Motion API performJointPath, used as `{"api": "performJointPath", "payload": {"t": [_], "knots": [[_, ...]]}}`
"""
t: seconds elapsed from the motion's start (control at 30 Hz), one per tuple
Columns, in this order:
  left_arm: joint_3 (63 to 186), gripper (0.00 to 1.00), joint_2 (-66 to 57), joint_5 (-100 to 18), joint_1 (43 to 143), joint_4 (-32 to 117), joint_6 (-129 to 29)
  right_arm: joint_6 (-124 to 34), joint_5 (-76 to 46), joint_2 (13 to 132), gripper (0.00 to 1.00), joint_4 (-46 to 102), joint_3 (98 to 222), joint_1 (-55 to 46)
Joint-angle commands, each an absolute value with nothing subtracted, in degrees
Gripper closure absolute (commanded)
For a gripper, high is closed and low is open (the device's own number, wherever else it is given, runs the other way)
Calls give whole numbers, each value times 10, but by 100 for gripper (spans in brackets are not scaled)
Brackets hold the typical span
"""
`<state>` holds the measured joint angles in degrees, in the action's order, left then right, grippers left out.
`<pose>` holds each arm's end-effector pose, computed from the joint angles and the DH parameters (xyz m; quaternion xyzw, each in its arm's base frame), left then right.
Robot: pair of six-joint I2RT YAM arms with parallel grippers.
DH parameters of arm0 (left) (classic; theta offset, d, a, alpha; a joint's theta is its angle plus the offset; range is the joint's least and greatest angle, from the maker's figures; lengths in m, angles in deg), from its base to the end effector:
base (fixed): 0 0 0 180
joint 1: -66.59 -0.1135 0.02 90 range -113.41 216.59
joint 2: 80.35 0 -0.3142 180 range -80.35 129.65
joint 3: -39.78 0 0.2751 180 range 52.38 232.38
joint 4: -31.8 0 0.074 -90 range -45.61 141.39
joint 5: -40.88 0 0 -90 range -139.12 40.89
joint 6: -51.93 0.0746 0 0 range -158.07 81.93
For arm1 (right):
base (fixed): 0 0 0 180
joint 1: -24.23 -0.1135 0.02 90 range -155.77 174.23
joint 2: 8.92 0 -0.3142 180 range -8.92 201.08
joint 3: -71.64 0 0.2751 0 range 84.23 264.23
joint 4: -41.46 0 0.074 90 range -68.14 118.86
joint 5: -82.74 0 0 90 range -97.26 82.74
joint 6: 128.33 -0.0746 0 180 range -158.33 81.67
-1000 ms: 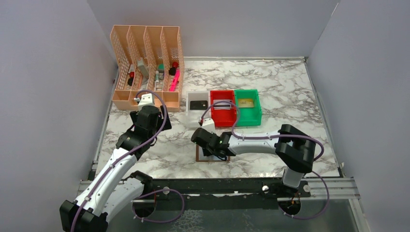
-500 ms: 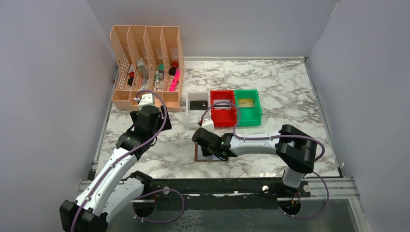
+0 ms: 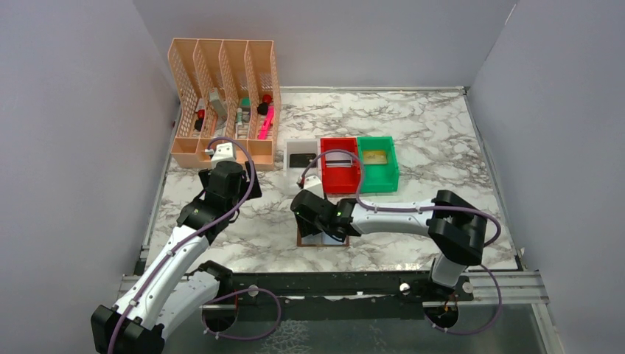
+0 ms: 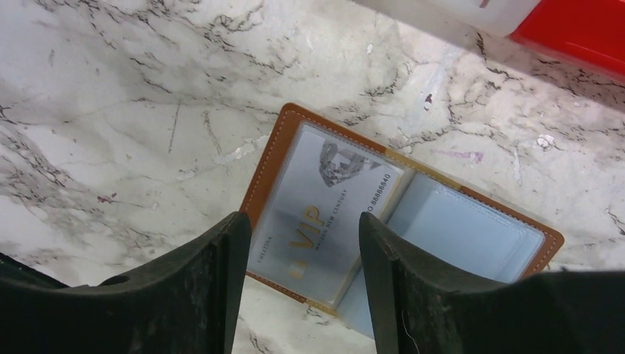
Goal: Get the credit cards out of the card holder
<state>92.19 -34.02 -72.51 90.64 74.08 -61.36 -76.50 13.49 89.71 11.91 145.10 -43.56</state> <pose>0.1870 -0.0510 0.2858 -0.0859 0.8739 -0.0123 0.4783 0.1754 0.3596 0.1898 -0.1869 0.9202 0.1347 0.3165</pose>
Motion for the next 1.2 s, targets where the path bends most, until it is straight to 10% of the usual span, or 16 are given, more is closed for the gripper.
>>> {"api": "performJointPath", "payload": {"t": [0.0,0.37,1.17], "knots": [[918,5,-346,-718,903,729,-610,-783,130,934,37,89,1486,-436],[918,5,-345,-717,902,729,-608,-824,155,984,26,30,1501,-436],[917,5,-344,-712,903,727,-609,-836,0,903,51,225,1358,-390]]}}
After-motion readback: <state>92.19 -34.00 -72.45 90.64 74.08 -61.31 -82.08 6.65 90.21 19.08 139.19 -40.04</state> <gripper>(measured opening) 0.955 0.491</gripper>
